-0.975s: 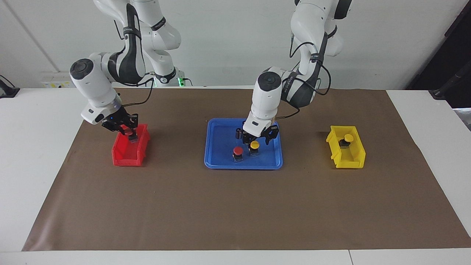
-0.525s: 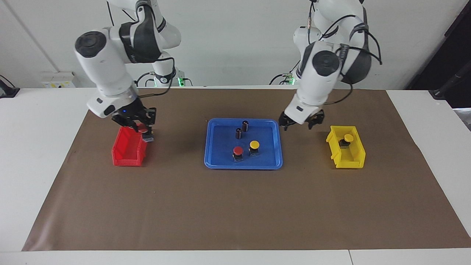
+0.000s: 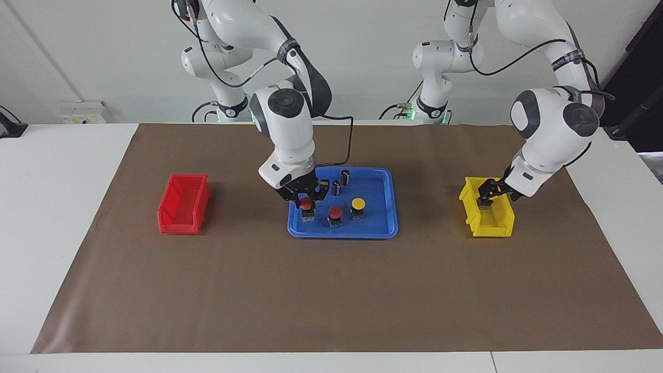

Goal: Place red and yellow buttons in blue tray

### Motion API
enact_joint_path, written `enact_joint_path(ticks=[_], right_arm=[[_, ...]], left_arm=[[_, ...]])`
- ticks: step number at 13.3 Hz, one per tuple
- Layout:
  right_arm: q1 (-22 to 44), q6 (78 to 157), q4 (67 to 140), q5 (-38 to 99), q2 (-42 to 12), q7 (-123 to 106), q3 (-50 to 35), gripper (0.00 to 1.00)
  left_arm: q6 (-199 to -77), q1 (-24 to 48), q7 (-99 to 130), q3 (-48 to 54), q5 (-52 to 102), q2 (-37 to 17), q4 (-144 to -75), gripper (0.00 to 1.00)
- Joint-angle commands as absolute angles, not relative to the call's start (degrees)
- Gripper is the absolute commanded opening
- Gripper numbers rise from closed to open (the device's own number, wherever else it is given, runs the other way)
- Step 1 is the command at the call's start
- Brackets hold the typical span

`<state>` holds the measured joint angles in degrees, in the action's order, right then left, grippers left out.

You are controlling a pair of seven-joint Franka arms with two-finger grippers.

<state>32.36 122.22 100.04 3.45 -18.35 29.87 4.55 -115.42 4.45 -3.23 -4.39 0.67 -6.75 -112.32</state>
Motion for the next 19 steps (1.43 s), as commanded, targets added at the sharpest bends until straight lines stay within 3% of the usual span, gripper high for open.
enact_joint_path(ticks=[1,4,6,7,8,10,14,16,18,19], right_arm=[[32.3,128.1,106.8,4.1,-15.5,29.8,5.0,0.16],[32.4,129.5,109.1,4.1,-15.6,29.8,4.9,0.19],[32.4,130.2,110.6,4.1,-15.3,29.8,5.0,0.27],[32.4,130.5,110.7,4.1,-15.3,29.8,4.9,0.39],[32.4,130.1,110.0,4.1,-15.4,29.8,5.0,0.75],[31.9,127.7,106.5,4.0,-15.5,29.8,5.4,1.00],[22.5,108.1,89.8,1.4,-14.7,28.5,5.6,1.00],[17.0,98.7,84.1,1.9,-13.5,21.7,5.6,1.00],[13.5,94.9,83.8,1.5,-10.1,18.6,5.7,1.00],[11.3,92.6,83.6,1.5,-8.6,15.7,5.8,1.00]], left_arm=[[-118.4,3.1,-5.2,-3.4,-0.1,-2.8,-117.9,0.71],[-119.4,3.6,-4.3,-3.4,-0.1,-1.6,-120.5,0.68],[-119.5,3.8,-4.6,-3.4,-0.1,-0.4,-123.0,0.68],[-120.7,3.7,-5.0,-3.4,-0.1,-0.1,-123.8,0.68],[-122.6,3.6,-5.2,-3.4,-0.1,-0.1,-124.6,0.68],[-124.6,3.6,-5.1,-3.4,-0.1,-0.1,-126.2,0.68],[-126.4,3.7,-4.7,-3.4,-0.1,-0.1,-128.4,0.67],[-126.3,3.7,-4.4,-3.4,-0.1,-0.3,-128.2,0.02],[-120.3,4.1,-2.2,-3.2,-0.1,-0.8,-122.4,0.01],[-111.7,5.1,-0.7,-3.1,-0.1,-0.9,-115.9,0.01]])
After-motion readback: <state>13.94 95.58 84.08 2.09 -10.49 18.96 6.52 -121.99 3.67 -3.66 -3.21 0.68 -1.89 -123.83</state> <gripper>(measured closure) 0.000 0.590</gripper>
